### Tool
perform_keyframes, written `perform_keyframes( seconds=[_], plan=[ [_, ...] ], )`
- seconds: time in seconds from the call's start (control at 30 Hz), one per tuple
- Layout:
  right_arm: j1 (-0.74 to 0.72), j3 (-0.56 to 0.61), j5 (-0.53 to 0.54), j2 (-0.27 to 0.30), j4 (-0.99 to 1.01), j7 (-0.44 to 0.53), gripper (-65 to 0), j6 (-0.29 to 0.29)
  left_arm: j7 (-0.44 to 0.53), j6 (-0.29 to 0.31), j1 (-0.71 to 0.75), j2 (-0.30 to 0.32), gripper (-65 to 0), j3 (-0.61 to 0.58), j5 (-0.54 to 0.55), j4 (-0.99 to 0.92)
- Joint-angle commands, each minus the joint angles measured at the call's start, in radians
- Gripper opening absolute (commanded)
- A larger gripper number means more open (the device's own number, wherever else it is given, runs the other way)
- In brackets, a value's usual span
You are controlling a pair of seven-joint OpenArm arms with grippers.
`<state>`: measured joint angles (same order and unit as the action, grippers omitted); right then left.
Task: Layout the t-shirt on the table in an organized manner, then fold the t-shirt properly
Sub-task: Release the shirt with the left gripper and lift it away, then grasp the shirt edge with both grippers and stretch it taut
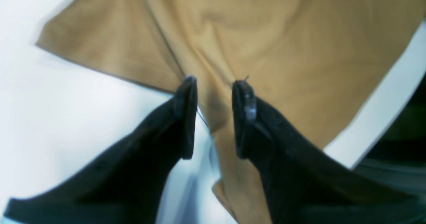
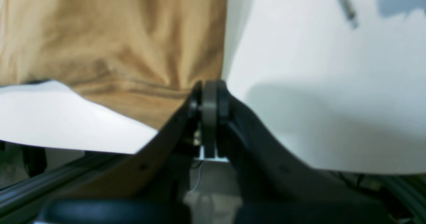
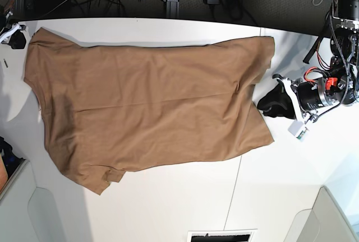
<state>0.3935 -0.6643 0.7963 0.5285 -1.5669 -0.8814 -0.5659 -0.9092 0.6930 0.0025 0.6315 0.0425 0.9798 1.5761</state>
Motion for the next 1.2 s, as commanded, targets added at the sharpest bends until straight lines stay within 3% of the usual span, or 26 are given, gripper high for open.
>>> perform_keyframes(
  seconds=[0.0, 0.1, 0.27, 0.4, 0.47, 0.67, 1.17],
  plan=[
    [-0.002, -0.025, 0.016, 0.023, -0.026, 0.016, -65.0, -0.01, -0.012, 0.005, -0.016, 0.02, -42.0, 0.04, 0.059, 0.014],
    [-0.003, -0.066, 0.016, 0.023, -0.042, 0.017, -65.0, -0.007, -0.106, 0.005, -0.002, 0.026, -42.0, 0.116, 0.16, 0.014],
    [-0.002, -0.114, 0.015, 0.023, -0.042, 0.005, -65.0, -0.001, -0.126, 0.005, 0.125, 0.079, -42.0, 0.156, 0.2, 0.014],
    [-0.002, -0.112, 0.015, 0.024, -0.041, 0.005, -40.3, 0.002, -0.139, 0.005, 0.244, 0.086, -41.9, 0.16, 0.236, 0.02],
    [-0.002, -0.112, 0.012, 0.026, -0.041, 0.005, -35.4, 0.002, -0.137, 0.005, 0.291, 0.085, -41.9, 0.161, 0.236, 0.024],
    [0.001, -0.112, 0.0, 0.029, -0.028, -0.002, -35.3, 0.002, -0.134, 0.005, 0.373, 0.057, -34.8, 0.218, 0.236, 0.024],
    [-0.004, 0.069, 0.005, 0.024, 0.097, 0.02, -35.3, 0.001, -0.128, 0.005, 0.419, -0.042, -34.6, 0.235, 0.22, 0.024]
  ],
)
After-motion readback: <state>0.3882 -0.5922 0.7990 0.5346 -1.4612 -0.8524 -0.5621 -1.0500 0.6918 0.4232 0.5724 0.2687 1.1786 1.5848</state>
